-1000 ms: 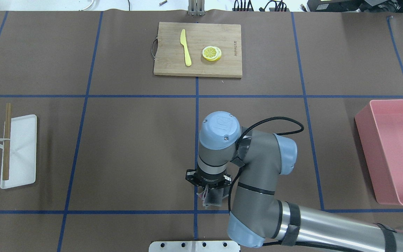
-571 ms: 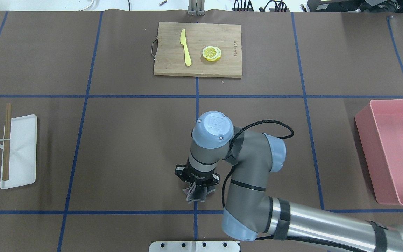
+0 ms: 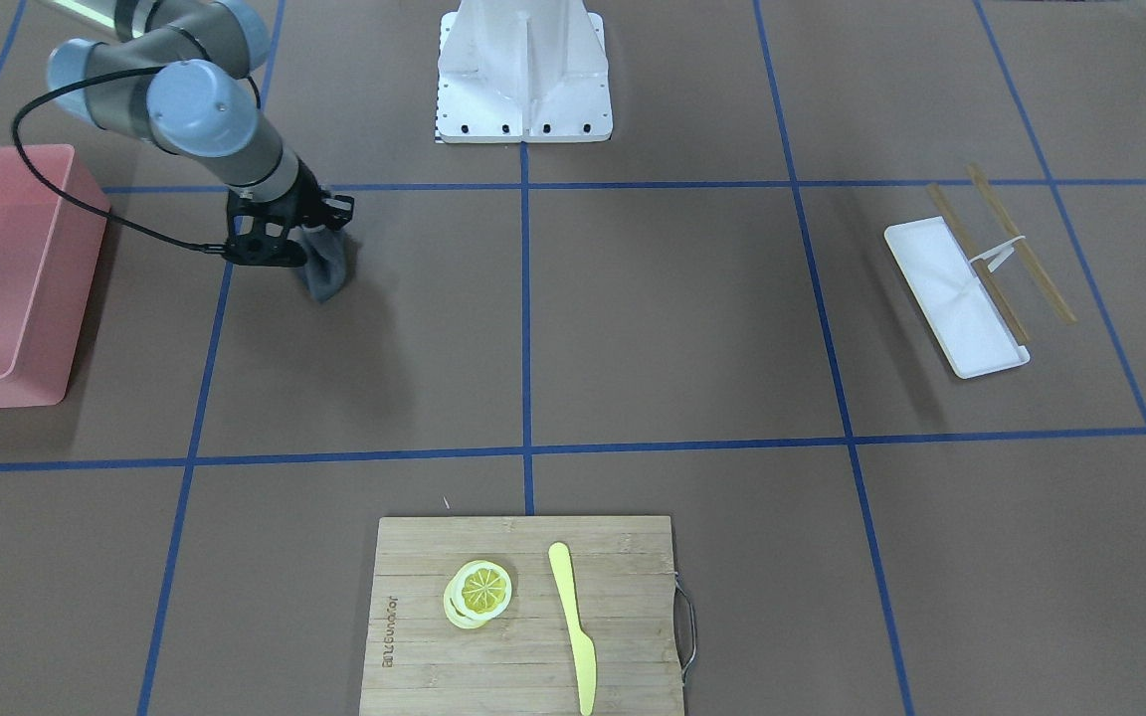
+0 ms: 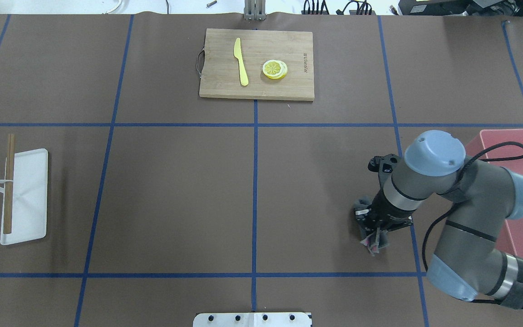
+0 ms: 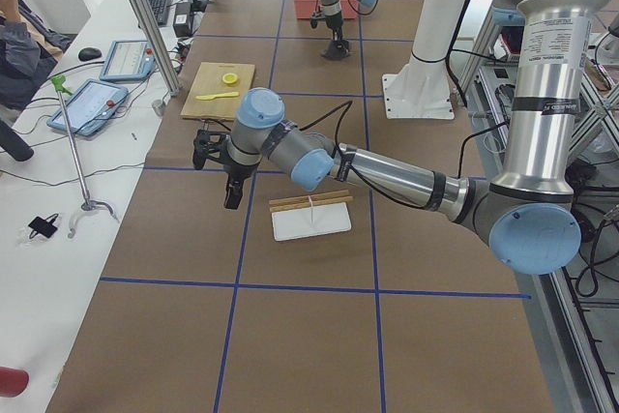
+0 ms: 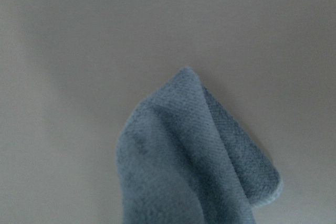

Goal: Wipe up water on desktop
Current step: 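Carry the cloth with the right gripper to the pink bin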

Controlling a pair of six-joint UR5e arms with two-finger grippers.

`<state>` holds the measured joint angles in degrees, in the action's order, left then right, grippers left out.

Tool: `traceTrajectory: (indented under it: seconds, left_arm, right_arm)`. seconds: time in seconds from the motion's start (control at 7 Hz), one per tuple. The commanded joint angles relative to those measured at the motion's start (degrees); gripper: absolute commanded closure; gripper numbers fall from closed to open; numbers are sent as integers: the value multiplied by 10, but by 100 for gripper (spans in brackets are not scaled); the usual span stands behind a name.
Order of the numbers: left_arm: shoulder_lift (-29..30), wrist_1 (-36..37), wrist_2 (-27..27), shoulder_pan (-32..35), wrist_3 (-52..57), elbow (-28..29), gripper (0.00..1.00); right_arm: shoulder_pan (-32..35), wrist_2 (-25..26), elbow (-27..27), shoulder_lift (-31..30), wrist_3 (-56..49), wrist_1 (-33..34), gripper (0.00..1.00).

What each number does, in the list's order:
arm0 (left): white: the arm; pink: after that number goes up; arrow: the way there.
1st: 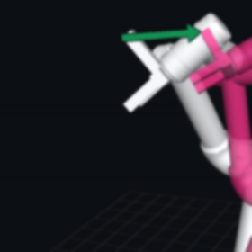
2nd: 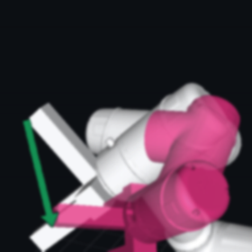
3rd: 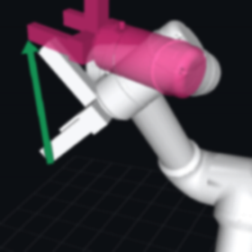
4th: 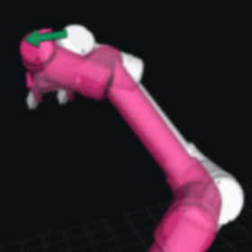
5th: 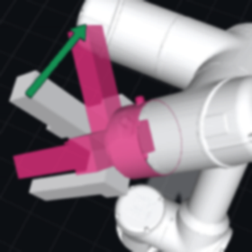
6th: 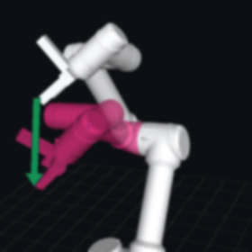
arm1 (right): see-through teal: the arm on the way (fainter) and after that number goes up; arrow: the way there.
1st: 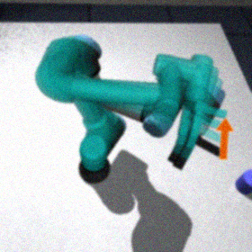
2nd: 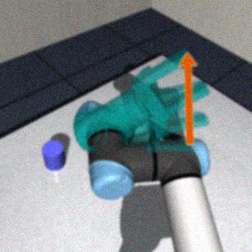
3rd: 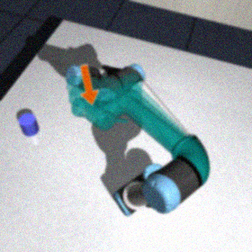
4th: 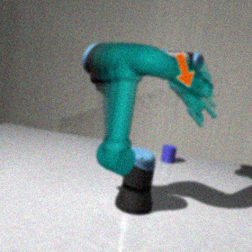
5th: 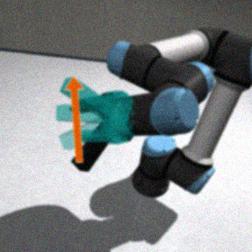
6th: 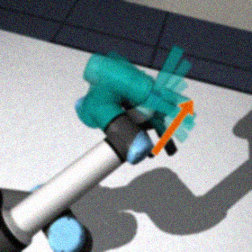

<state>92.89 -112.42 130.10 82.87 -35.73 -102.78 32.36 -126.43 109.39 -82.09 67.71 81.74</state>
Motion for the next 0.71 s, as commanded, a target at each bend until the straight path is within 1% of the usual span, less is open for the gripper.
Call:
traceTrajectory:
  seconds: [0.0, 0.14, 0.29, 0.43, 0.57]
  left_arm:
    - [0, 0, 0, 1, 0, 0, 3]
    - [0, 0, 0, 3, 0, 0, 3]
    - [-4, 0, 0, 5, 30, 1, 3]
    - [-6, 11, -5, 13, 107, 13, 3]
    - [-6, 62, -8, 28, 190, 15, 3]
  right_arm:
    - [43, -10, 20, -71, -79, 0, 100]
    - [69, -10, 42, -77, -88, 2, 100]
    - [102, -8, 78, -77, -90, 11, 100]
    - [138, -8, 106, -84, -107, 12, 100]
    - [185, -8, 118, -97, -160, 12, 100]
